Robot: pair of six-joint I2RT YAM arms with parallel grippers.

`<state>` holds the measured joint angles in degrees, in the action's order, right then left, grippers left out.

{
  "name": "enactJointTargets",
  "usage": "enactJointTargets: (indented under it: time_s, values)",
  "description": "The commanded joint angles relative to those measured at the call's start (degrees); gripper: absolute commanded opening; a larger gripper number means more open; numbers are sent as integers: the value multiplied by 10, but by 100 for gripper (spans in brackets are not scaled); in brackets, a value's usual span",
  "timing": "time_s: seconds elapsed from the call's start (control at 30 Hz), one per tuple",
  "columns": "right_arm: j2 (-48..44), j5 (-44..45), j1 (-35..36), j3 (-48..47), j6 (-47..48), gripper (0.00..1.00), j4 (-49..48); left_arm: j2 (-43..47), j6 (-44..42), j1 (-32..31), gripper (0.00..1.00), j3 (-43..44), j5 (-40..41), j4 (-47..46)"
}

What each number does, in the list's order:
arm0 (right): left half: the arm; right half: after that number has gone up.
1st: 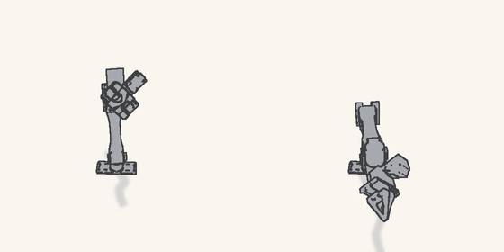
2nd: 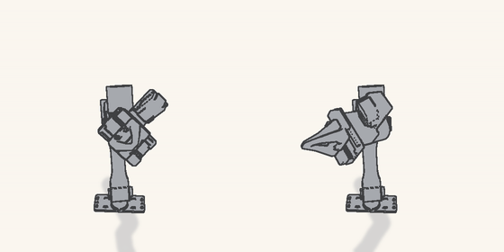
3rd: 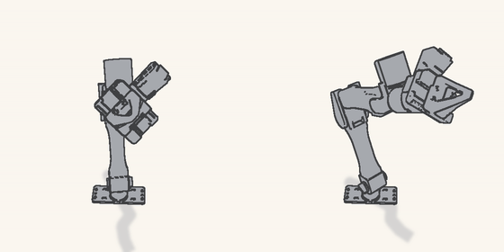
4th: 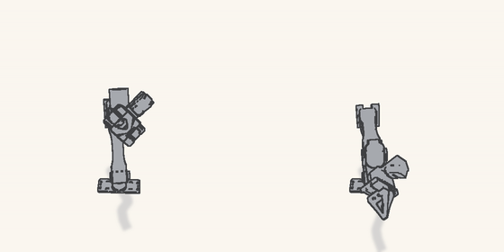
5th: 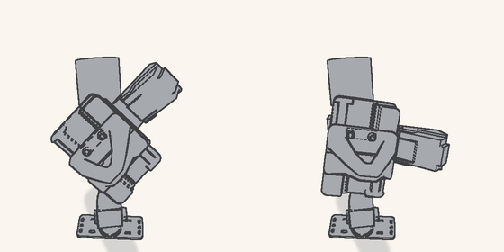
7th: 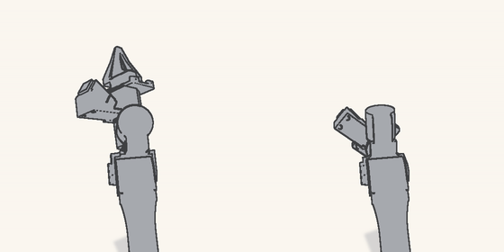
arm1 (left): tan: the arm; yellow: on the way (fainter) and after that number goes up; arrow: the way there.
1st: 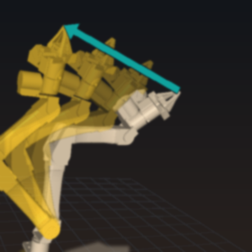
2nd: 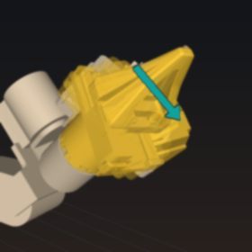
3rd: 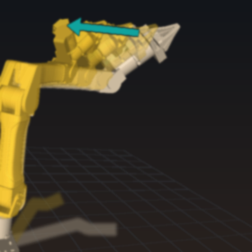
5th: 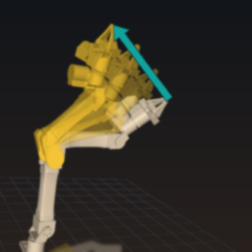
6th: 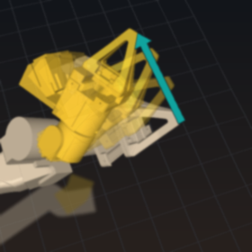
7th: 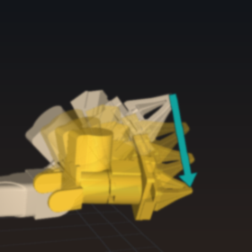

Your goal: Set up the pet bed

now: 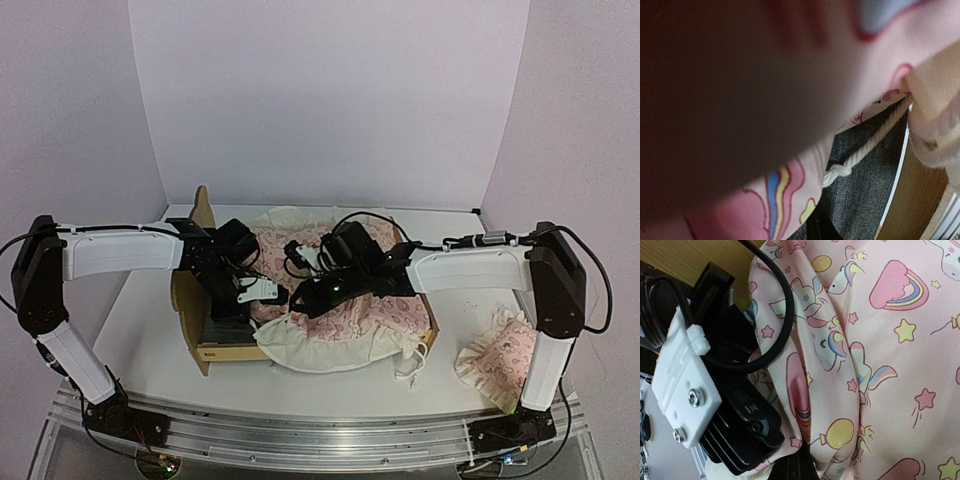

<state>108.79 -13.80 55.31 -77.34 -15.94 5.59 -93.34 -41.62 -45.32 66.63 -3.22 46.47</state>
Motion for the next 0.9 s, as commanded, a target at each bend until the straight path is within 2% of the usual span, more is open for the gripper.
enactJointTargets:
  time_s: [0.0,0.17,0.87]
  values:
    - [-18,5,3,-1,3,0,-9,-8,0,2,12,-2,-7,6]
    - [-17,4,3,-3,4,0,-9,-6,1,2,0,1,-3,15]
    - [-18,4,3,-2,3,0,-10,77,31,2,0,23,-43,76]
